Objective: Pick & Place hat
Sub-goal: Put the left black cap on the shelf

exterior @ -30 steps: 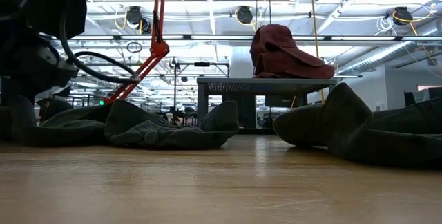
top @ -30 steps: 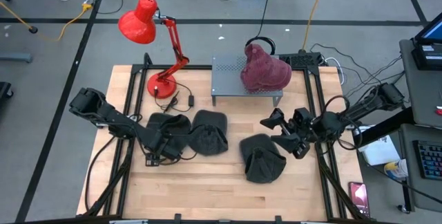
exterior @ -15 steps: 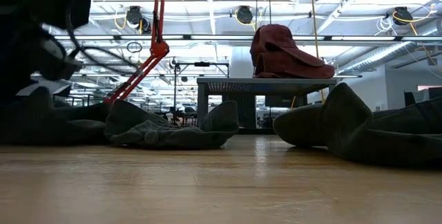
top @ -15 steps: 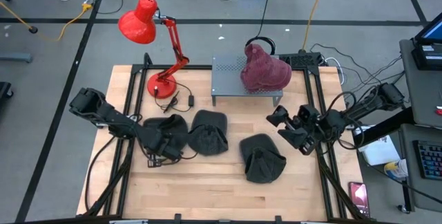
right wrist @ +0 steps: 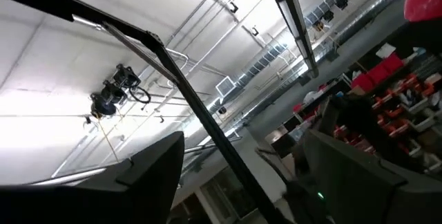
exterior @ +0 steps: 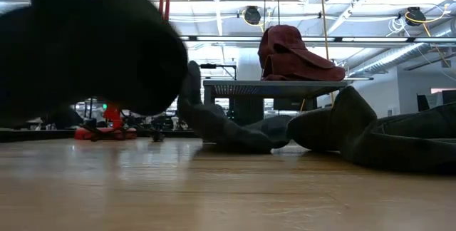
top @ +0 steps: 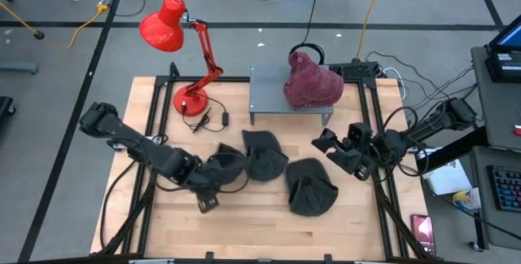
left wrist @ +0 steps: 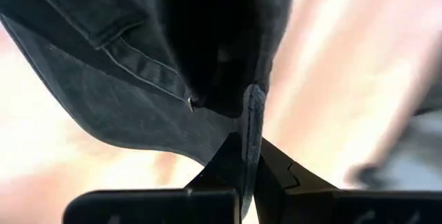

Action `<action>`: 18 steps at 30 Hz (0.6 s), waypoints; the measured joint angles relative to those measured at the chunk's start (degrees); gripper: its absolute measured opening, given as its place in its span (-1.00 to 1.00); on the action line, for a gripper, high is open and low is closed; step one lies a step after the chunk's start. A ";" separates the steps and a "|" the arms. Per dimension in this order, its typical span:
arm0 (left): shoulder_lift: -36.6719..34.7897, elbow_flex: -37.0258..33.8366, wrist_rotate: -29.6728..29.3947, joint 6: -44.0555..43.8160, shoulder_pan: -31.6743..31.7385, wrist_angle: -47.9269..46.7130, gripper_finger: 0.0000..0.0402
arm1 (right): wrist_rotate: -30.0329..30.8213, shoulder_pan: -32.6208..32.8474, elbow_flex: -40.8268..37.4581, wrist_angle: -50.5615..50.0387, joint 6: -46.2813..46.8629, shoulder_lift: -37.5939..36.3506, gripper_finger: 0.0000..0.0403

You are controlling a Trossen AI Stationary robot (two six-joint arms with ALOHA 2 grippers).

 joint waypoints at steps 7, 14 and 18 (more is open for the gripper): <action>0.01 4.77 -1.98 -6.33 -4.10 24.78 -0.96 | -6.93 0.02 -0.04 -3.45 2.72 0.00 0.46; 0.04 4.77 0.94 -5.33 -7.67 51.04 -0.96 | -12.81 0.64 -0.04 -8.59 3.53 -0.01 0.46; 0.04 4.77 4.18 -4.69 -7.99 59.43 -0.96 | -15.88 1.59 -0.04 -13.25 4.99 -0.02 0.45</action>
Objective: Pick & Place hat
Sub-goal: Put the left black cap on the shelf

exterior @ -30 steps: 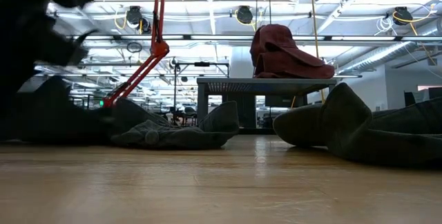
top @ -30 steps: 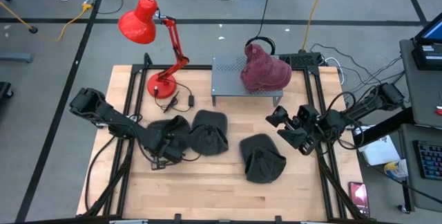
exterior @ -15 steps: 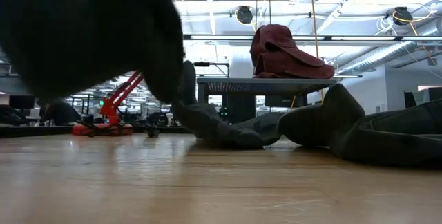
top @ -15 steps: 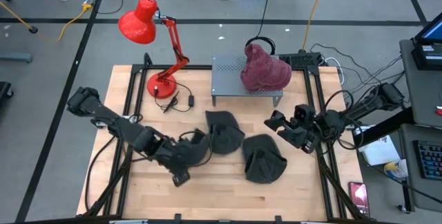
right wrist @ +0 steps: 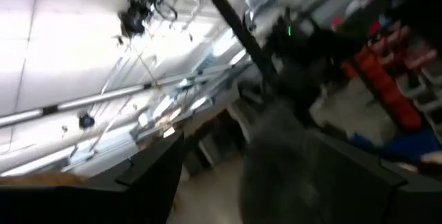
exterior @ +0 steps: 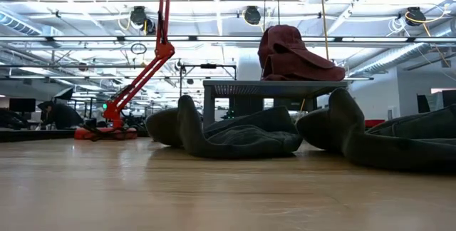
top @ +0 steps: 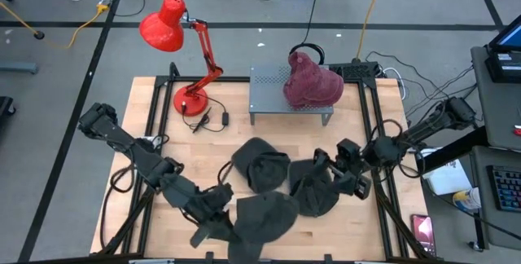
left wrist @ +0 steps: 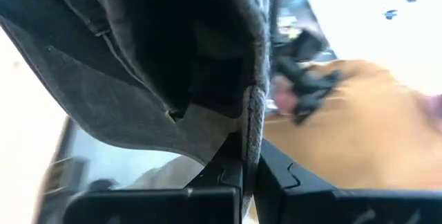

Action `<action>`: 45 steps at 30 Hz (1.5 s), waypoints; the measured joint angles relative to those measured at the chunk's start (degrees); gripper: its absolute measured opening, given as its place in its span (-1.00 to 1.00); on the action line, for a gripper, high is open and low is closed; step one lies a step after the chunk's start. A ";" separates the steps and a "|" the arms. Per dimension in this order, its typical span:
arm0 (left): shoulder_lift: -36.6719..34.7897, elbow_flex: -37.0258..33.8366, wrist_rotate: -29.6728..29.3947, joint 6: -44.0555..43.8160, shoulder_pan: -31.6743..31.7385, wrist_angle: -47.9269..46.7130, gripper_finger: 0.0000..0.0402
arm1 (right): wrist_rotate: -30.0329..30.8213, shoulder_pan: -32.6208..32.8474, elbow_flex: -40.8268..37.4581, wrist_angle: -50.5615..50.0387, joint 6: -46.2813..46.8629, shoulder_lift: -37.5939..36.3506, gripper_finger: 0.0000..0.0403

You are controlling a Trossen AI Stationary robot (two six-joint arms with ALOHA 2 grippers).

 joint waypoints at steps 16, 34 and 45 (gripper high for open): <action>0.03 0.07 9.66 15.36 7.09 21.14 -0.96 | 4.25 7.00 0.00 -3.00 0.55 2.11 0.45; 3.81 0.04 18.69 13.71 14.82 25.60 -0.96 | 2.05 7.68 11.44 3.27 -5.63 13.05 0.45; 3.93 0.04 16.87 12.11 14.79 25.82 -0.94 | -3.39 11.13 13.25 3.14 -7.54 13.88 -0.09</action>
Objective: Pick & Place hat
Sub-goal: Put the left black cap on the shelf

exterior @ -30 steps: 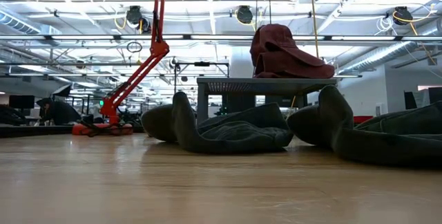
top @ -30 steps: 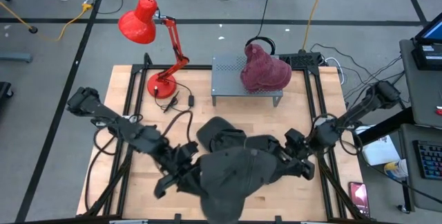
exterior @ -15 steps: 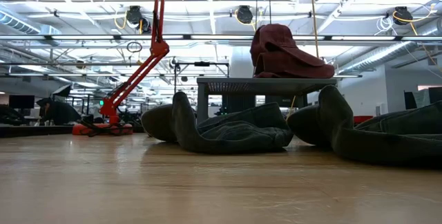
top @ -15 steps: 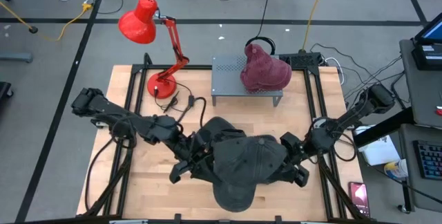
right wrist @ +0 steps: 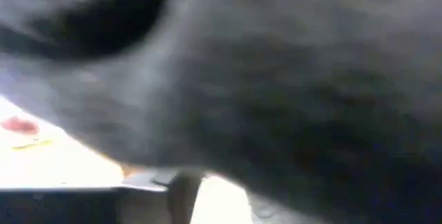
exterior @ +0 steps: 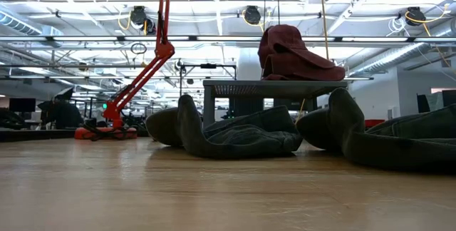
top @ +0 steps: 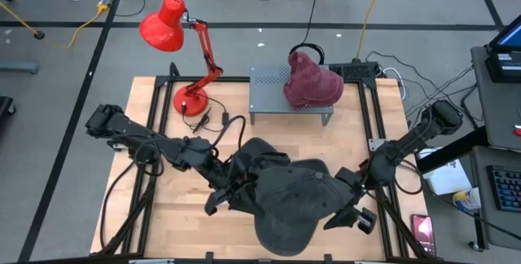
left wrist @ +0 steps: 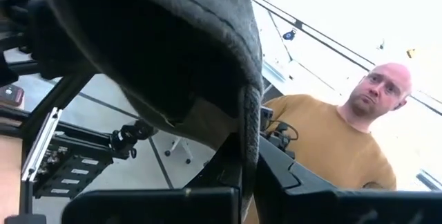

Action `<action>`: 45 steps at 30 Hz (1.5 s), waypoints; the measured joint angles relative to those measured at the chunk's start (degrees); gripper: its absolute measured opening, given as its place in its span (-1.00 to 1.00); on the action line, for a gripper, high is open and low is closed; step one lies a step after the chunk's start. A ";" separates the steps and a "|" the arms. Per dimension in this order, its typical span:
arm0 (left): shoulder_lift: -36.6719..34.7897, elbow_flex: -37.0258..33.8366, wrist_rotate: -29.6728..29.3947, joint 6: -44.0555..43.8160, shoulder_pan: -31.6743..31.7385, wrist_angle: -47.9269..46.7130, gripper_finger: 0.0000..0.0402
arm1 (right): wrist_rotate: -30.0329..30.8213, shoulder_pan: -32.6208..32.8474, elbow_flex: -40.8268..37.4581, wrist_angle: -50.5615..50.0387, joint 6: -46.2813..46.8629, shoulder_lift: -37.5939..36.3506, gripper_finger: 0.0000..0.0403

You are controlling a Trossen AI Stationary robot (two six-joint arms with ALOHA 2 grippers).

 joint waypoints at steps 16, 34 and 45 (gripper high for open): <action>-0.09 0.00 -12.21 2.13 -1.95 0.44 -0.85 | 8.20 3.06 -0.04 -3.97 -8.37 -4.36 -0.97; -0.02 0.00 -60.71 13.46 -16.95 1.85 -0.84 | 25.69 5.84 -0.11 -14.11 -26.63 -12.22 -0.98; -0.33 -0.09 -64.07 17.82 -17.64 7.68 -0.14 | 16.69 5.49 -0.07 -12.86 -25.06 -12.42 -0.99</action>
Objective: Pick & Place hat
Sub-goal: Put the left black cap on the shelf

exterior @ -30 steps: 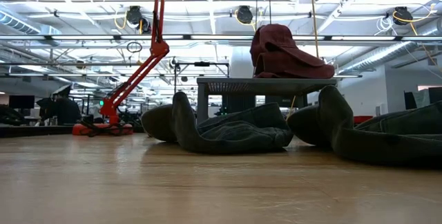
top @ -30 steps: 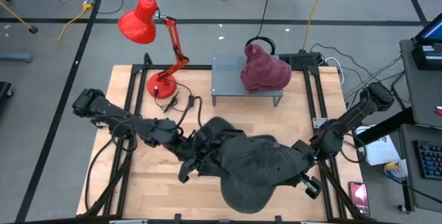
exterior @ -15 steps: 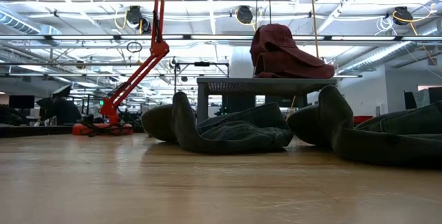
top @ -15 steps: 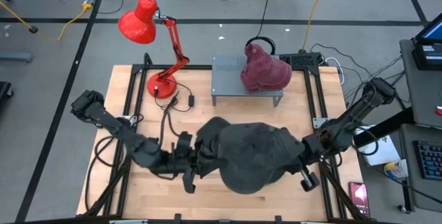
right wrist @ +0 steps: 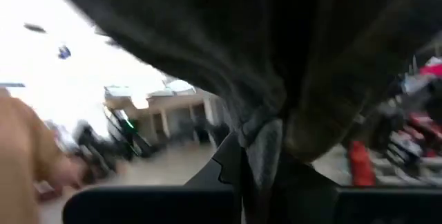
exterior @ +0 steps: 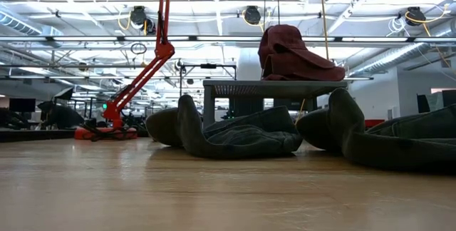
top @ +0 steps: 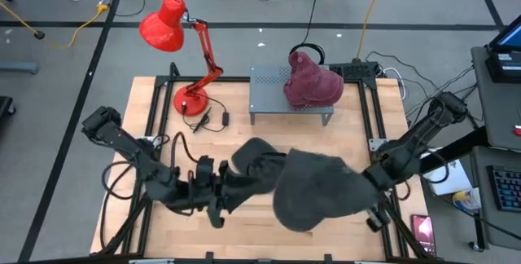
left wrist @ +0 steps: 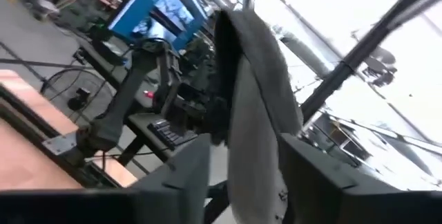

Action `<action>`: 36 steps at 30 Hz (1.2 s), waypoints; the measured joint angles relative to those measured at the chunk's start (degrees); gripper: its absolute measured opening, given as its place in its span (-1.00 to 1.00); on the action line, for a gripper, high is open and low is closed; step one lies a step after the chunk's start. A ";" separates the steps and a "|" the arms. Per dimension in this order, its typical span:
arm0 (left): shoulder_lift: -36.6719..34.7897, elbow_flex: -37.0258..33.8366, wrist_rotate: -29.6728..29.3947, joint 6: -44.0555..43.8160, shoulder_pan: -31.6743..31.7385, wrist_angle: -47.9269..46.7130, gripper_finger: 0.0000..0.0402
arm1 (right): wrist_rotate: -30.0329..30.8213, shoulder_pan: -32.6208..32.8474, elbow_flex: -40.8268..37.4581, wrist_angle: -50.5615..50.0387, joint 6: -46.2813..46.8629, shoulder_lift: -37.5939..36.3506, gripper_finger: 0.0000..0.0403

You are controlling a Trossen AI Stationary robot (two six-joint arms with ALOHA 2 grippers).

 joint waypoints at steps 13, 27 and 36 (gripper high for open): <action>1.98 0.02 -10.36 -4.95 -0.92 0.63 0.59 | 10.74 -2.13 0.08 10.76 -11.61 -0.38 -0.99; 3.57 0.07 1.34 -3.16 7.64 7.29 0.52 | 7.17 -10.74 0.05 12.15 -5.01 4.04 -0.99; 3.54 0.07 11.31 -8.39 13.25 7.79 0.21 | 7.44 -11.58 0.05 15.55 -6.87 4.54 -0.99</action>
